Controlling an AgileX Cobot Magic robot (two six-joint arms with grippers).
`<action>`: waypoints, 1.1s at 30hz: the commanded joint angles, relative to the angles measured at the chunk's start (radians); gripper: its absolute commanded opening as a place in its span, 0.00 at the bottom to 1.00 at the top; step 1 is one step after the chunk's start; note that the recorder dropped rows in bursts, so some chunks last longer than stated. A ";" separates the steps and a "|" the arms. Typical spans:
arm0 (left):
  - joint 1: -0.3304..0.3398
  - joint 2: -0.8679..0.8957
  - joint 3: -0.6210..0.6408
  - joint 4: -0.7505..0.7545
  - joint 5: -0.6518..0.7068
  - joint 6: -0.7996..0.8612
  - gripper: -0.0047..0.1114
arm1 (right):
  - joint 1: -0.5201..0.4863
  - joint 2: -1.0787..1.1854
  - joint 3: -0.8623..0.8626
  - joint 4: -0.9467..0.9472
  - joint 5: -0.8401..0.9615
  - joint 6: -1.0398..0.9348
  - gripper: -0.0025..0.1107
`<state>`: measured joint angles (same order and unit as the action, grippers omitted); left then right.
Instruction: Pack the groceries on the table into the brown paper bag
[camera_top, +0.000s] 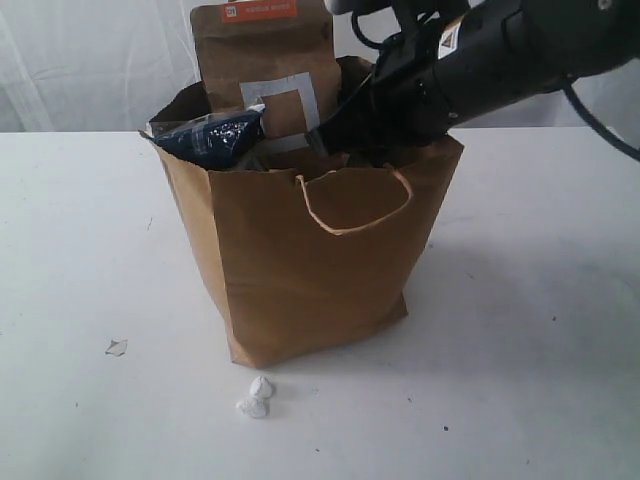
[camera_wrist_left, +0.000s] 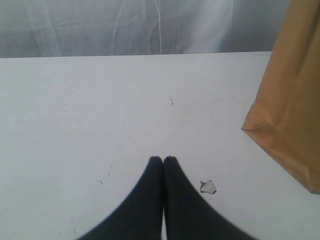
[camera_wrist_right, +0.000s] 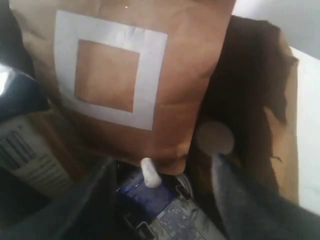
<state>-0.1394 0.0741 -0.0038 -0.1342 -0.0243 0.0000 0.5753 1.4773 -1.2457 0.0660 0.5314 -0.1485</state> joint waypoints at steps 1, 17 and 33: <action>0.002 -0.005 0.004 0.001 0.002 0.000 0.04 | -0.007 -0.010 -0.015 -0.022 -0.028 -0.009 0.60; 0.002 -0.005 0.004 0.001 0.002 0.000 0.04 | -0.007 -0.284 0.015 -0.095 0.204 0.049 0.56; 0.002 -0.005 0.004 0.001 0.002 0.000 0.04 | -0.007 -0.566 0.438 -0.093 0.277 0.180 0.52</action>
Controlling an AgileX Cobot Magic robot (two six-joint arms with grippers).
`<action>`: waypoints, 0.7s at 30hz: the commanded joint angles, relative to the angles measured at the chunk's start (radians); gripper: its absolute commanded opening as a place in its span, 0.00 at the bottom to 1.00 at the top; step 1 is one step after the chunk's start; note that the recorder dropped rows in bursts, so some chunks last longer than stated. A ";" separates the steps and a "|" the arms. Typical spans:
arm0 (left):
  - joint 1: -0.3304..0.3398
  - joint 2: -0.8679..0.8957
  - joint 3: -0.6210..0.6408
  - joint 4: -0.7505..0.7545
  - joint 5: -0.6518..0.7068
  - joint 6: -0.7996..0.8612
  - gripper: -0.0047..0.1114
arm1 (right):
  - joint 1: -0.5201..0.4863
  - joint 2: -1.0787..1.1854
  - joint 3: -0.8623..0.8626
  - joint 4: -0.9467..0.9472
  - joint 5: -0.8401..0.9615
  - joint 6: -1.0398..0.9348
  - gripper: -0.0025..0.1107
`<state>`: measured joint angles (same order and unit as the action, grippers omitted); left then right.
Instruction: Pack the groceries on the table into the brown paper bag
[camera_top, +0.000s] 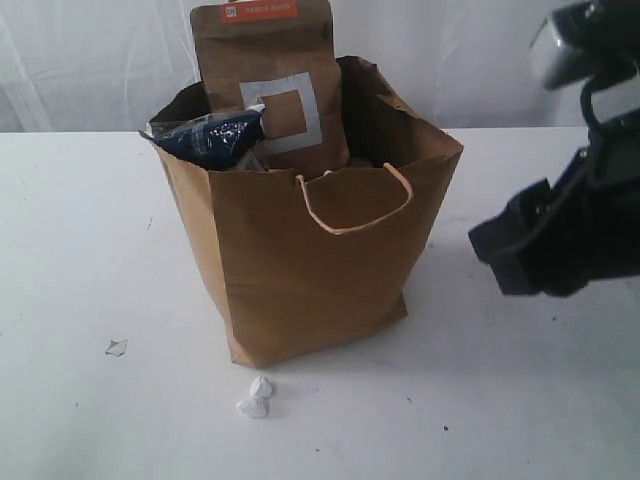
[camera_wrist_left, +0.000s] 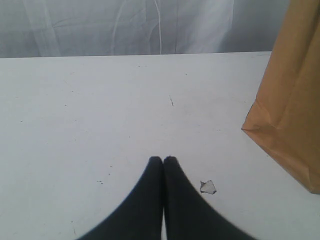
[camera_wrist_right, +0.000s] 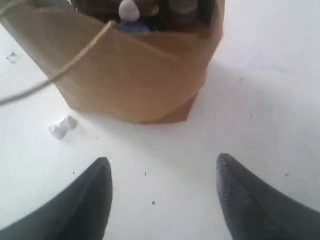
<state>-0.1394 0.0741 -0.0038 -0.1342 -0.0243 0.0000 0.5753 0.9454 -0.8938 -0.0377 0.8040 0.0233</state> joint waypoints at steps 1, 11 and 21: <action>0.002 -0.005 0.004 0.001 0.002 0.000 0.04 | -0.007 -0.037 0.114 0.020 0.002 0.008 0.52; 0.002 -0.005 0.004 0.001 0.002 0.000 0.04 | -0.007 -0.033 0.285 0.163 -0.025 -0.023 0.52; 0.002 -0.005 0.004 0.001 0.002 0.000 0.04 | 0.055 0.055 0.298 0.210 -0.051 -0.054 0.52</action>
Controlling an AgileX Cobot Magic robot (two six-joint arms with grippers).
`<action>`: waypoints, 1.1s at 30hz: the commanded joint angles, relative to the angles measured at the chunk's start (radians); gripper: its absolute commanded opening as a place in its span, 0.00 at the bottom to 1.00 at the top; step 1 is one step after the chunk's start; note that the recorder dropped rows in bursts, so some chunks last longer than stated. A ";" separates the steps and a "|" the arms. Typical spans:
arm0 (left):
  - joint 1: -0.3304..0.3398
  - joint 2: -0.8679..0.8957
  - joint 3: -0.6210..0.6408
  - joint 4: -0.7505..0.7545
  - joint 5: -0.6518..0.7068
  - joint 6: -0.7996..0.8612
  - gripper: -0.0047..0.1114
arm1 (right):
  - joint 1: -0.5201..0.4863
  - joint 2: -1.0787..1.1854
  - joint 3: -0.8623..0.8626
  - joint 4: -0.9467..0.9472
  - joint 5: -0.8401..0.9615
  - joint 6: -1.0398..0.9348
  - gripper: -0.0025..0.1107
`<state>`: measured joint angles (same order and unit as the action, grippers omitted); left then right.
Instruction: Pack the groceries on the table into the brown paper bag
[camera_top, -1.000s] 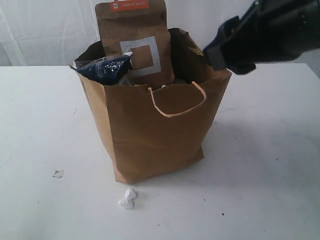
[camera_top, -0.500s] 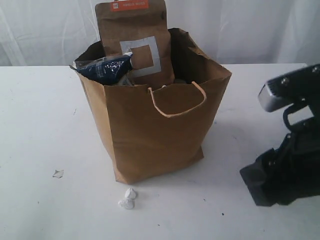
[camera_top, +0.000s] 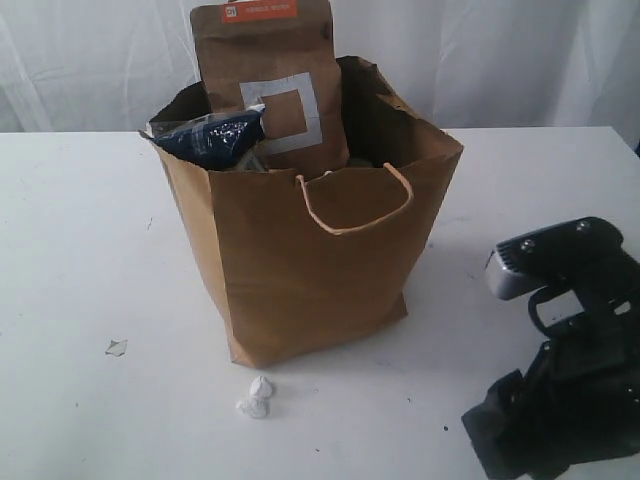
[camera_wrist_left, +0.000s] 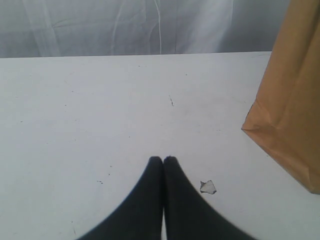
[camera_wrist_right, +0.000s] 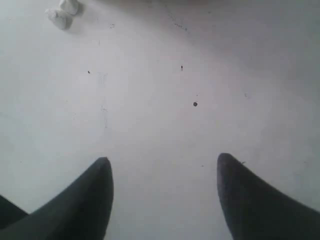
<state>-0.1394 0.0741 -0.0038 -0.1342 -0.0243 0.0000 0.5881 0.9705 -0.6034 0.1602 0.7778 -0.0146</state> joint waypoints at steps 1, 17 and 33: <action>0.002 -0.005 0.004 0.001 0.002 0.000 0.04 | 0.080 0.055 0.007 0.014 -0.040 -0.016 0.52; 0.002 -0.005 0.004 0.001 0.002 0.000 0.04 | 0.398 0.399 -0.100 0.020 -0.174 -0.007 0.52; 0.002 -0.005 0.004 0.001 0.002 0.000 0.04 | 0.548 0.568 -0.216 0.001 -0.182 -0.007 0.52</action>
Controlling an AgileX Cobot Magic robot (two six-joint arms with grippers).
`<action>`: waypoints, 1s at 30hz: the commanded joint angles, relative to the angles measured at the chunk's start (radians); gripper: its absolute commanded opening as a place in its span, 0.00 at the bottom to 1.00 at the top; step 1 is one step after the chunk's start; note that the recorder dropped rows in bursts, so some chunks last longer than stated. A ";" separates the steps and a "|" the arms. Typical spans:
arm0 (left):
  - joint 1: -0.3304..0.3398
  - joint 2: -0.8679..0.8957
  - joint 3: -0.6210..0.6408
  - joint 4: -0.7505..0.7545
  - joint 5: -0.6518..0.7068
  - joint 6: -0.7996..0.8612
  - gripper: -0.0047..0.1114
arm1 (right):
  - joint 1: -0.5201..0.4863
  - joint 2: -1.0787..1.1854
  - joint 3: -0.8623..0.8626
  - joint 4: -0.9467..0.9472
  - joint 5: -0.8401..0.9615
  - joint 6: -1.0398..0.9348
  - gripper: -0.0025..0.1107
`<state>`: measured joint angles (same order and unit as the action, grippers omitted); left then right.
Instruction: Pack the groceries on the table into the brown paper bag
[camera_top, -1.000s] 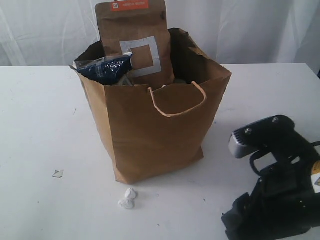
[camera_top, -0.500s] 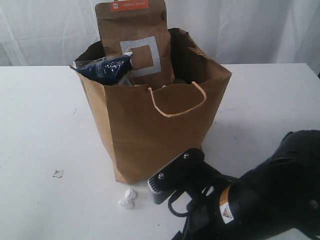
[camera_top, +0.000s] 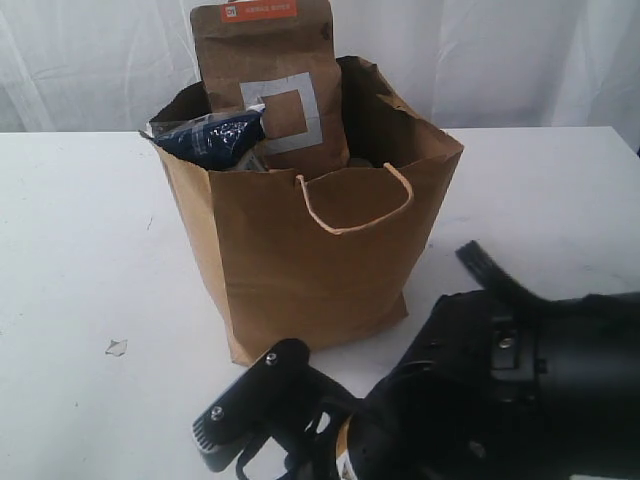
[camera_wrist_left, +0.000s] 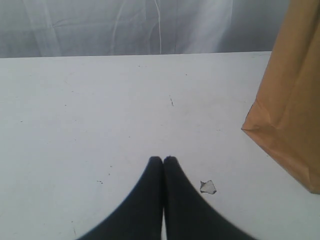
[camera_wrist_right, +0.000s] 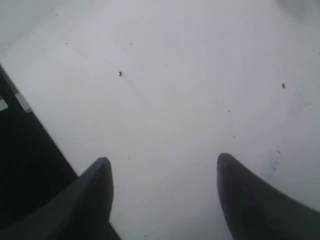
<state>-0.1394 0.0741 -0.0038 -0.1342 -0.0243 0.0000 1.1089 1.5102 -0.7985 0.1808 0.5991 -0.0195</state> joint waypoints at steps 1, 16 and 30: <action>0.002 -0.005 0.004 0.001 0.002 0.000 0.04 | 0.036 0.034 -0.023 -0.027 -0.003 -0.007 0.52; 0.002 -0.005 0.004 0.001 0.002 0.000 0.04 | 0.057 0.050 -0.029 -0.096 0.002 -0.392 0.52; 0.002 -0.005 0.004 0.001 0.002 0.000 0.04 | 0.059 0.065 -0.029 -0.018 -0.007 -0.457 0.52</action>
<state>-0.1394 0.0741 -0.0038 -0.1342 -0.0243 0.0000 1.1668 1.5636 -0.8241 0.1275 0.5938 -0.4850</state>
